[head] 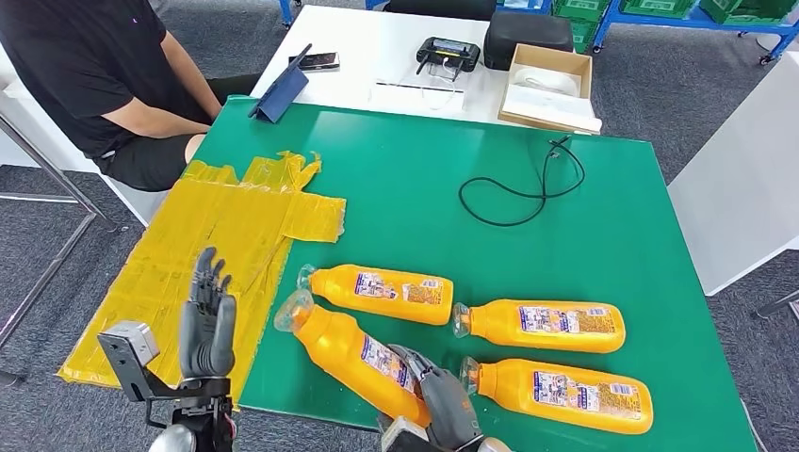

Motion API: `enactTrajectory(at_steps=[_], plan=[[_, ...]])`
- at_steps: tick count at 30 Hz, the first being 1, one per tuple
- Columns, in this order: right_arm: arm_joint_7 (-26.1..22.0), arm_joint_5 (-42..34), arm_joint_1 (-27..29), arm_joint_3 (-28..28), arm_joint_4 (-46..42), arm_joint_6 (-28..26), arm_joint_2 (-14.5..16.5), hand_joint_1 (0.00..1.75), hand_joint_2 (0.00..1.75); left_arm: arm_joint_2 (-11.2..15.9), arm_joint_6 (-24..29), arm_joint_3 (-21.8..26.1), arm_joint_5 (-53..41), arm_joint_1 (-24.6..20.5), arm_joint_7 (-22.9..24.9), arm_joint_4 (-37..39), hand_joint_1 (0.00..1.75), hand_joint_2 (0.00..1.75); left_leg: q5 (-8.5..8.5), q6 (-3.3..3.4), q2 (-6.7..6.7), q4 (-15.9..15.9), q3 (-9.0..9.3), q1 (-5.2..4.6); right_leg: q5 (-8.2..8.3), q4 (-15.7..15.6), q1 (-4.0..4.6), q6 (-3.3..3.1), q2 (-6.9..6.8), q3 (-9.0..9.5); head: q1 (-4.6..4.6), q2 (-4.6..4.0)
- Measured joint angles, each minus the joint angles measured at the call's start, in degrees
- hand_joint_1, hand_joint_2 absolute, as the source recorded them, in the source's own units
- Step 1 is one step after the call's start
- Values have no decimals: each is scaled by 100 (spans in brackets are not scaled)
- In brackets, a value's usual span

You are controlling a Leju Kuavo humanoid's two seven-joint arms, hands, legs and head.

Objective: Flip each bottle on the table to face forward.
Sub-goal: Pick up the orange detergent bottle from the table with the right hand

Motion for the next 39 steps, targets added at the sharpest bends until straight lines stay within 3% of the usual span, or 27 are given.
enactTrajectory(at_steps=[15,30,39], plan=[[-793,106,231,-80,-947,-365,98,175,175,15,-1246,86,396,110,453,260,0,175,0,0,-1,0,-17,-1,-2,0,0,-1,-6,-17,1,0],[-683,148,551,-128,-1562,-467,-6,175,175,3,-2255,-268,1051,482,414,203,0,175,-2,1,-3,0,-23,-3,-3,0,-1,-1,-10,-22,0,0],[-478,479,655,-144,-1842,-655,-163,175,175,64,-2341,-593,1082,609,386,15,0,175,-2,1,-4,0,-24,-4,-3,0,-1,-1,-12,-22,-1,0]])
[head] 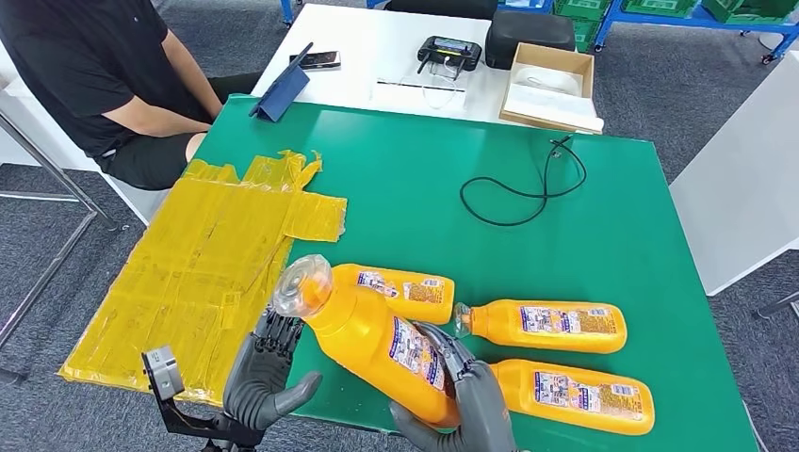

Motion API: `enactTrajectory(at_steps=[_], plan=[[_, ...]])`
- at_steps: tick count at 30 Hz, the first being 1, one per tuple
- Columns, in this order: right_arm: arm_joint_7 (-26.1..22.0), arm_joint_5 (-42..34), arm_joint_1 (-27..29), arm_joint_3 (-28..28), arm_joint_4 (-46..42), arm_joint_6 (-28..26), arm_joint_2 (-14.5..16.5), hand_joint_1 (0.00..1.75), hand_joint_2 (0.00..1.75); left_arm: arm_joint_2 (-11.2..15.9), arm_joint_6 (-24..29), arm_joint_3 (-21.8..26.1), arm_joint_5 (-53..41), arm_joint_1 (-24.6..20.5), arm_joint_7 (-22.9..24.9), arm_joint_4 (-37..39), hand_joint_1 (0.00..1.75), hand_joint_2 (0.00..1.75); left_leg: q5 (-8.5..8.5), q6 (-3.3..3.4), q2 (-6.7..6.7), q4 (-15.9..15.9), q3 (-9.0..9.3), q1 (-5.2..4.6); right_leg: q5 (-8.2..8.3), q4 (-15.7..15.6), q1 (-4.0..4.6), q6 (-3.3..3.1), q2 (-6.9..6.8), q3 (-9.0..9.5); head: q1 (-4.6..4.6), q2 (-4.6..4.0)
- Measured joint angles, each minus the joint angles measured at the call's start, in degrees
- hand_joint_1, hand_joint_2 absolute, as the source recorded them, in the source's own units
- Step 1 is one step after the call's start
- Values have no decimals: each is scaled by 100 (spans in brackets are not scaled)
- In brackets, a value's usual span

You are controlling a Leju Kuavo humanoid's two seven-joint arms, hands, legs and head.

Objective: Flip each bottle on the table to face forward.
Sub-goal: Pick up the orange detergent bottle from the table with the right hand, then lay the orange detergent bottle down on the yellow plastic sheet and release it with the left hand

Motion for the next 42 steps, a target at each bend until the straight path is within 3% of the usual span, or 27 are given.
enactTrajectory(at_steps=[8,16,35,39,42], plan=[[0,18,-27,1,-9,113,-34,175,175,135,-44,-250,219,-1,8,-46,0,175,0,0,0,0,0,0,0,0,0,0,-1,1,1,0],[-157,160,-249,67,290,458,120,175,175,400,-67,-725,661,-49,11,-46,0,175,1,0,-2,0,0,0,0,0,0,0,-3,1,1,0],[-62,343,-401,417,666,576,127,175,175,857,156,-1446,952,-188,-80,-48,3,175,0,0,-3,0,-2,0,0,0,0,0,-5,-1,1,0],[-14,323,-433,458,688,617,113,175,175,907,207,-1495,1043,-213,-65,-52,175,175,0,0,-3,0,-2,0,0,0,0,0,-5,0,2,0],[31,307,-472,486,691,703,113,175,175,933,243,-1505,1137,-238,-30,-74,175,175,0,0,-3,0,-2,0,0,0,0,0,-5,-1,1,0]])
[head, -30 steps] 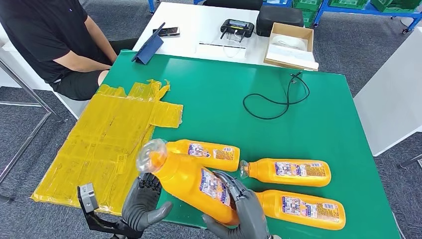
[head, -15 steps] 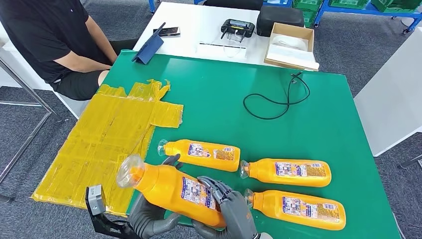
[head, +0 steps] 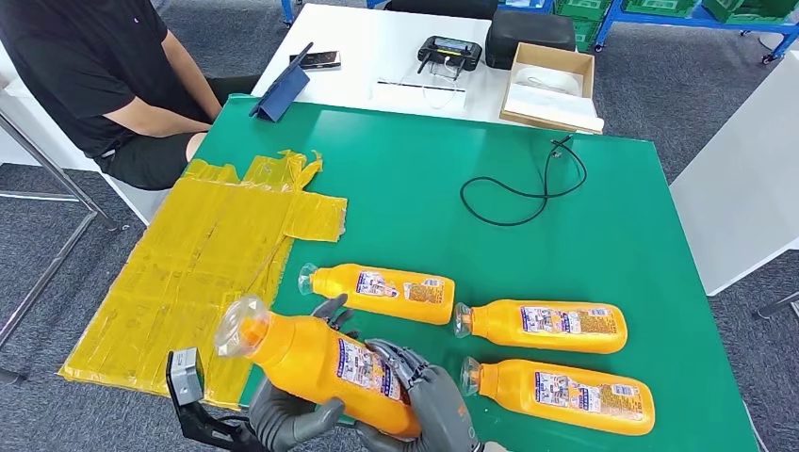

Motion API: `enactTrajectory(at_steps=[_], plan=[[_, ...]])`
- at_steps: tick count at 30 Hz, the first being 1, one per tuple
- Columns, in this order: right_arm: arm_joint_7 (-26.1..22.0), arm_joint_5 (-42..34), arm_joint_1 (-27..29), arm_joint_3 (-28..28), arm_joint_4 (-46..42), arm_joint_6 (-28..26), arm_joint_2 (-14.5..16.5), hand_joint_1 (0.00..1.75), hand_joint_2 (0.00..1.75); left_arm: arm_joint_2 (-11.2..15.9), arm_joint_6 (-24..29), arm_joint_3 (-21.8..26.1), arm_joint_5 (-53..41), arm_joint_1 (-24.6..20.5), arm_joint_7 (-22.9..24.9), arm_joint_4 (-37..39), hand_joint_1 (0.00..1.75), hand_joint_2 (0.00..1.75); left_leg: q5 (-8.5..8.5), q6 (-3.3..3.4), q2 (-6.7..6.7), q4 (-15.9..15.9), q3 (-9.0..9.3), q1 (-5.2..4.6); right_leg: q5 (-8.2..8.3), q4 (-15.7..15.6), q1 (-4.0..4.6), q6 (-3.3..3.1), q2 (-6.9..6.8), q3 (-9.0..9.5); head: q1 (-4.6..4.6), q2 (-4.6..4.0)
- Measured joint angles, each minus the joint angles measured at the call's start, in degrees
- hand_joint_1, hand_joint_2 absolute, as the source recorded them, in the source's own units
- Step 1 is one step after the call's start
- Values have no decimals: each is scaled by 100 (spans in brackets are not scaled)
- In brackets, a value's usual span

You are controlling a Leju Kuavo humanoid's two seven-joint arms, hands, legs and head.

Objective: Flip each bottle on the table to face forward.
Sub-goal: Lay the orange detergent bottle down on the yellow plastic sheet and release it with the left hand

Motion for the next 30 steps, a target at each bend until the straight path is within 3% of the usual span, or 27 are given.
enactTrajectory(at_steps=[27,28,30], plan=[[51,47,-51,137,58,-244,-107,175,175,19,102,-66,-83,-72,-125,-22,175,175,0,0,0,0,0,0,0,0,0,0,0,0,0,0],[51,49,-53,139,62,-250,-108,145,175,19,103,-66,-90,-71,-128,-22,175,175,0,0,0,0,0,0,0,0,0,0,0,0,1,0],[70,68,-57,138,75,-287,-108,58,175,19,116,-64,-185,-67,-162,-22,175,175,0,0,0,0,0,0,0,0,0,0,0,0,1,0]])
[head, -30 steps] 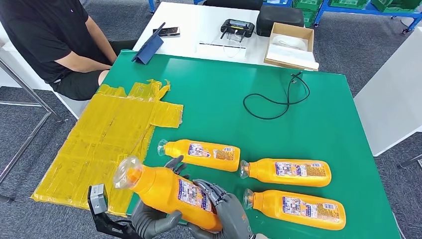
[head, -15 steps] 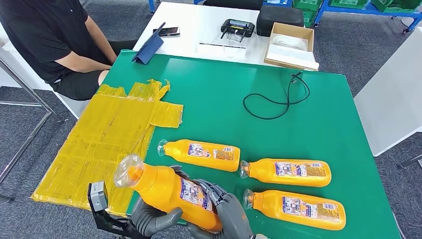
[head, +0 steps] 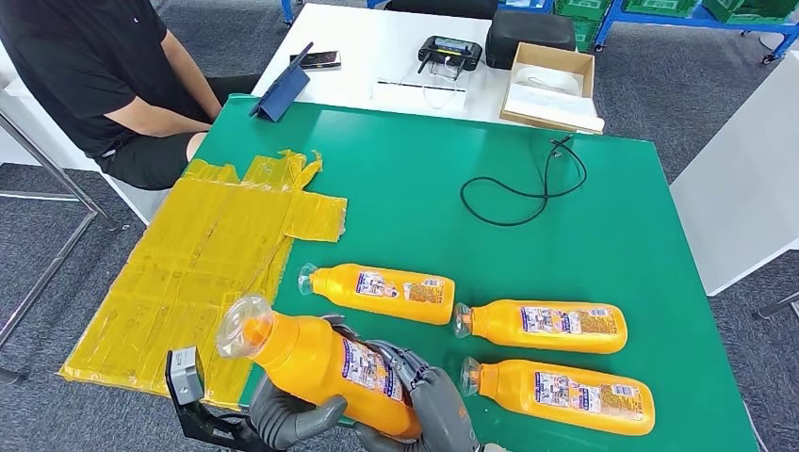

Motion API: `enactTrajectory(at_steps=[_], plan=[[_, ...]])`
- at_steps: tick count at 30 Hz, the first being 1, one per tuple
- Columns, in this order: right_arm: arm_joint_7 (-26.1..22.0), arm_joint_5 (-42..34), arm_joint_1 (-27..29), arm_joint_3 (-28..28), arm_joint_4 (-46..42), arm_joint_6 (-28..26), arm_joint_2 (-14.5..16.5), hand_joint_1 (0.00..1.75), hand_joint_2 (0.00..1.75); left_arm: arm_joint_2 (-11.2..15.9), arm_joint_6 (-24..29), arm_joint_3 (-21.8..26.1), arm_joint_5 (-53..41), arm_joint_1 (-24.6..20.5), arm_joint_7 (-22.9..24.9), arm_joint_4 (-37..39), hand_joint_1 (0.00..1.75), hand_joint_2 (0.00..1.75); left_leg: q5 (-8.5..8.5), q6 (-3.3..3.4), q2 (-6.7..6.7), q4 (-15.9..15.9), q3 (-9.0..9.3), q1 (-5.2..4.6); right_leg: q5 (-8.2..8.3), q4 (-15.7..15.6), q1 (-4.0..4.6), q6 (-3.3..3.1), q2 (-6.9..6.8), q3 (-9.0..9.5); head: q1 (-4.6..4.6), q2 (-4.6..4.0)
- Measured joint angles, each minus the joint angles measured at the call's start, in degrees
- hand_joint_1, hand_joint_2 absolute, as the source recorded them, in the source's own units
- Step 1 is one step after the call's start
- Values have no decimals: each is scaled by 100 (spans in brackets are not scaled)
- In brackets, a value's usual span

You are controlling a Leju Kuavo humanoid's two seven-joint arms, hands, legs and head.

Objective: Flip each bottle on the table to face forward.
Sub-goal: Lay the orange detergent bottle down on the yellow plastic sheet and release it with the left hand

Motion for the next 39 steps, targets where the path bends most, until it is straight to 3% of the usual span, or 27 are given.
enactTrajectory(at_steps=[1,2,10,18,23,26,30,39], plan=[[19,16,-1,-3,9,-37,1,15,175,-1,20,3,-117,3,-43,0,175,175,0,0,0,0,0,0,0,0,0,0,0,0,0,0],[52,31,-1,-11,20,-73,4,0,175,-4,56,9,-297,6,-107,-1,175,175,0,0,0,0,0,0,0,0,0,0,0,0,-1,0],[757,-168,70,-532,-92,62,76,0,175,-200,796,509,-2329,-49,-309,-306,175,175,3,2,-2,0,0,0,0,0,0,0,-2,-1,-1,0],[947,-98,383,-1004,-790,151,-1,0,175,-433,1375,1251,-3953,-169,-634,-633,175,175,2,2,-2,0,-4,0,1,0,0,1,-3,-2,-2,0],[868,-250,602,-1257,-1163,195,-53,0,175,-454,2446,1312,-6544,-131,-973,-969,175,175,0,1,-2,0,-8,-1,-1,0,0,1,-3,-8,0,0],[815,-300,643,-1453,-1311,408,-94,0,175,-323,2961,1250,-8168,-208,-672,-965,175,175,-1,1,-2,0,-6,-1,-1,-1,-1,0,-3,-9,0,0],[737,-365,638,-1739,-1365,708,-150,0,175,-33,3553,1164,-9666,-427,-221,-519,175,175,3,3,-3,0,-2,-1,0,-1,0,0,-3,-5,-1,0],[418,-76,575,-1985,-1539,776,-200,0,175,431,3875,1164,-10754,-980,482,469,175,175,6,5,-2,1,-4,-1,3,0,0,1,-5,-4,-1,0]])
